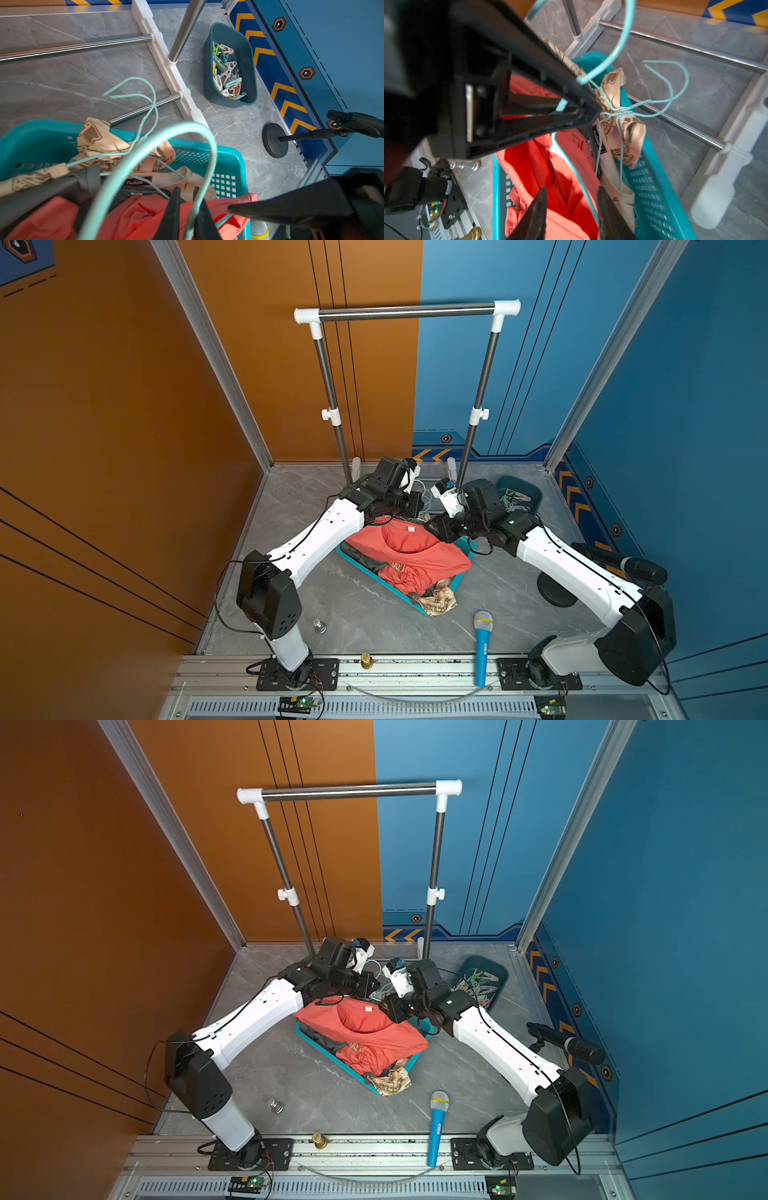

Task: Use clothespins to secure the t-shirt on both sides of the hanger
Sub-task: Pick up the hanger from the basket, then pick up the storage box at the center of the board.

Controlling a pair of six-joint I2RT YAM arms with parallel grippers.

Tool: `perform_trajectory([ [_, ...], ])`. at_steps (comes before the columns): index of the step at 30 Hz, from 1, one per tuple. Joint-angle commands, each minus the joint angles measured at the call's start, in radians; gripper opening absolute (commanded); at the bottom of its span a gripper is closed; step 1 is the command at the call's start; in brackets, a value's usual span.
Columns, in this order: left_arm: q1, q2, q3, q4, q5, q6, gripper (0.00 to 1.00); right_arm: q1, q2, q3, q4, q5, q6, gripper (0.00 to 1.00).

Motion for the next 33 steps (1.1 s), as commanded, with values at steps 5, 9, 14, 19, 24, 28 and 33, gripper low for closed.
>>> perform_trajectory([
  [5,0.029,-0.056,0.093,0.015,-0.032,0.028,0.09,-0.171,-0.178,0.011,-0.076,0.001,0.109,0.58],
  [9,0.052,-0.117,0.092,0.048,-0.092,0.036,0.04,-0.248,-0.272,0.019,-0.169,0.155,0.105,0.58],
  [14,0.061,-0.227,0.003,0.13,-0.158,0.057,0.02,-0.353,-0.343,-0.021,-0.22,0.292,0.118,0.53],
  [19,0.069,-0.329,-0.107,0.201,-0.165,0.041,0.02,-0.431,-0.248,0.002,-0.321,0.396,0.163,0.54],
  [24,0.07,-0.395,-0.201,0.255,-0.161,0.02,0.01,-0.429,-0.058,0.036,-0.33,0.447,0.177,0.54],
  [28,0.07,-0.423,-0.254,0.277,-0.161,0.018,0.01,-0.394,0.083,0.067,-0.278,0.504,0.195,0.52],
  [33,0.07,-0.429,-0.27,0.264,-0.164,0.04,0.01,-0.405,0.264,0.181,-0.258,0.522,0.214,0.52],
])
